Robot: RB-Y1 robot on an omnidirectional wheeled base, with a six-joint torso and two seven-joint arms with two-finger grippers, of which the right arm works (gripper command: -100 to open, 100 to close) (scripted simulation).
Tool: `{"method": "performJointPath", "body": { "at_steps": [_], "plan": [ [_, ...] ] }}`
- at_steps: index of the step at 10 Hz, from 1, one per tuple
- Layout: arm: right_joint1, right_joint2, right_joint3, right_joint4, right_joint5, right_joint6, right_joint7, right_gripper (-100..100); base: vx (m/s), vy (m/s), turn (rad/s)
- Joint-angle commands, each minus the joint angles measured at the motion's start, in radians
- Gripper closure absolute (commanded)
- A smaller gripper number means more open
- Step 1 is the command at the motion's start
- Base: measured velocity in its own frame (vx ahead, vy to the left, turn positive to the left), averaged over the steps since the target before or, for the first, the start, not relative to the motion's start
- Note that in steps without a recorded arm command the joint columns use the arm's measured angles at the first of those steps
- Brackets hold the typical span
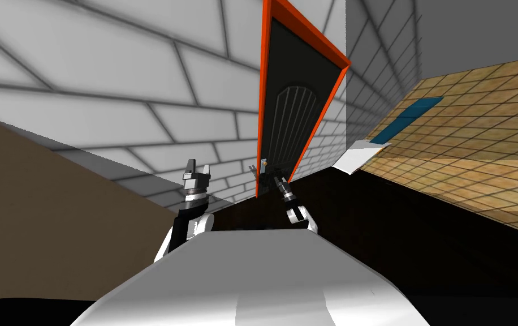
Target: Pull the door open
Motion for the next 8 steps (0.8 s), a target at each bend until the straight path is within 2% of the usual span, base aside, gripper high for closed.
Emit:
{"method": "performJointPath", "body": {
  "at_steps": [1, 3, 4, 6, 8],
  "plan": [
    [-0.015, -0.008, 0.001, 0.037, 0.022, -0.003, 0.027, -100, 0.109, 0.01, 0.05],
    [-0.033, -0.02, 0.002, 0.075, 0.048, -0.001, 0.055, -100, 0.099, -0.001, 0.047],
    [-0.051, -0.031, 0.002, 0.112, 0.071, 0.001, 0.08, -100, 0.136, 0.011, 0.077],
    [-0.067, -0.041, 0.003, 0.145, 0.093, 0.002, 0.104, -100, 0.126, -0.008, 0.052],
    [-0.095, -0.059, 0.004, 0.203, 0.131, 0.005, 0.144, -100, 0.158, -0.006, 0.066]
  ]
}}
